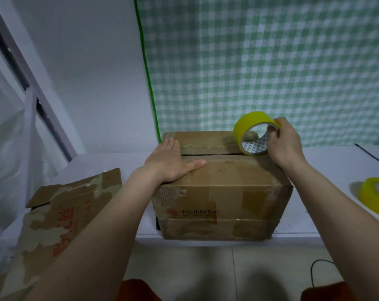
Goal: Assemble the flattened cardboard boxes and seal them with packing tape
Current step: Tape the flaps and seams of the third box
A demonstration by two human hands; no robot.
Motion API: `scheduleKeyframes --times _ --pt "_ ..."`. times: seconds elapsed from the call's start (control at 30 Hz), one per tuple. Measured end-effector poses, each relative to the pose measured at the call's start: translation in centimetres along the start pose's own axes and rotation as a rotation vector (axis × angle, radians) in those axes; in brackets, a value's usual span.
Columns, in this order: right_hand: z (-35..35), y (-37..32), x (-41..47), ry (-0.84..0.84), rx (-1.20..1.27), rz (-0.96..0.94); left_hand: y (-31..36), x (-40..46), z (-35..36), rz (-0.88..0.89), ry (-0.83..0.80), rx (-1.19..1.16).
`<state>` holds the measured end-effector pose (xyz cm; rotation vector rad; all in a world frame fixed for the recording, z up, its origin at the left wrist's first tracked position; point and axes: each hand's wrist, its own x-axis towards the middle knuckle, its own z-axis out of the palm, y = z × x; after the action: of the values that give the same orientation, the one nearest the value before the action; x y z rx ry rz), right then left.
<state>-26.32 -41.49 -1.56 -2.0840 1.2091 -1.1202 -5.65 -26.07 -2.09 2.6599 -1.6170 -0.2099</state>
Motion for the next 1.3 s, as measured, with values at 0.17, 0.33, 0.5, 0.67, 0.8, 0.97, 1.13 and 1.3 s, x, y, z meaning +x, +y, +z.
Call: scheduleKeyframes --times 0.17,0.33,0.5,0.67,0.8,0.97,1.13,1.3 --pt "-0.1 0.7 0.1 -0.024 0.045 0.106 0.5 0.2 0.2 -0.025 0.004 0.032" --pt "-0.4 0.6 0.3 -0.053 0.021 0.109 0.6 0.2 0.3 -0.030 -0.003 0.033" --pt "-0.8 1.3 -0.3 0.248 0.341 0.214 0.5 0.3 0.3 -0.002 0.003 0.018" --pt "-0.6 2.3 -0.6 0.041 0.385 0.335 0.5 0.4 -0.2 -0.019 -0.043 0.006" --pt "-0.7 2.5 -0.3 0.116 0.380 0.275 0.6 0.5 0.4 0.005 0.009 0.030" --pt "-0.8 3.3 -0.4 0.220 0.686 0.478 -0.2 0.5 0.6 0.034 0.028 0.056" --pt "-0.9 4.3 -0.1 0.096 0.827 0.580 0.0 0.6 0.3 0.023 0.024 0.033" --pt "-2.1 4.8 0.6 0.080 0.770 0.535 0.0 0.2 0.4 0.031 0.044 0.002"
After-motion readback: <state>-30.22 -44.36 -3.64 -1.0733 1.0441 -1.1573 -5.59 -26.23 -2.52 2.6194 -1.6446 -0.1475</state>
